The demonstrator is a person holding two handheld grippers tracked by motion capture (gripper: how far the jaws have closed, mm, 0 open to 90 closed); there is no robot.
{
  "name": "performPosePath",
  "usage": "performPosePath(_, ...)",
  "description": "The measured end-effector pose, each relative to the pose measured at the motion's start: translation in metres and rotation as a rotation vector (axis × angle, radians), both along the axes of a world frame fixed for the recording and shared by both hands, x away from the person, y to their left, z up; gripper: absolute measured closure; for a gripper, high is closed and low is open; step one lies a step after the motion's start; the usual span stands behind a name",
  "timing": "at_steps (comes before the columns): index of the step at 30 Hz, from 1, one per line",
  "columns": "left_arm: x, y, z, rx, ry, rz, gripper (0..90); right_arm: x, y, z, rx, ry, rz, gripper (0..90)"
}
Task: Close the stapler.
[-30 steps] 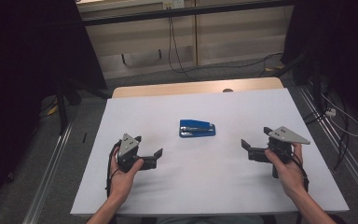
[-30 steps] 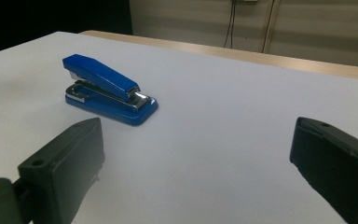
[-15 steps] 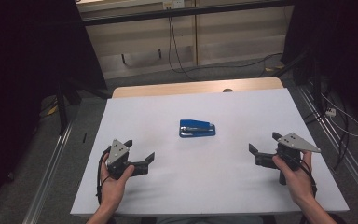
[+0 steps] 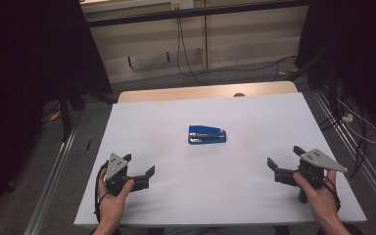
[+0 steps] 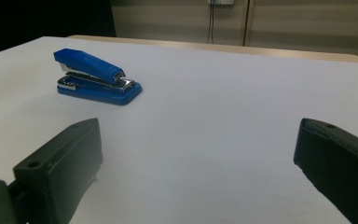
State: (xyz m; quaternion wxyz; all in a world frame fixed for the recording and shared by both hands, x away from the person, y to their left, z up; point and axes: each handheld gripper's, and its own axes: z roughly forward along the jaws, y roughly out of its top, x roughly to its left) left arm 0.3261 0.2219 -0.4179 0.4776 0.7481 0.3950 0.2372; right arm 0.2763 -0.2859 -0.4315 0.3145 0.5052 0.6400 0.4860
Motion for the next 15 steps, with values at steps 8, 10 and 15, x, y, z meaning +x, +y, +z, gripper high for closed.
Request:
performPosePath(8, -0.0016, 0.0008, -0.0019, 0.001, -0.003, 0.009, 4.2, 0.0013, 0.0043, -0.0065, -0.015, -0.012, 0.0, 0.7)
performPosePath(10, -0.0016, 0.0021, -0.0016, -0.007, -0.003, 0.015, 4.2, 0.0021, 0.0052, -0.0059, -0.009, -0.02, 0.002, 0.7)
performPosePath(15, -0.0014, 0.0034, -0.0009, -0.015, -0.001, 0.016, 4.3, 0.0047, 0.0066, -0.0065, -0.01, -0.019, 0.006, 0.7)
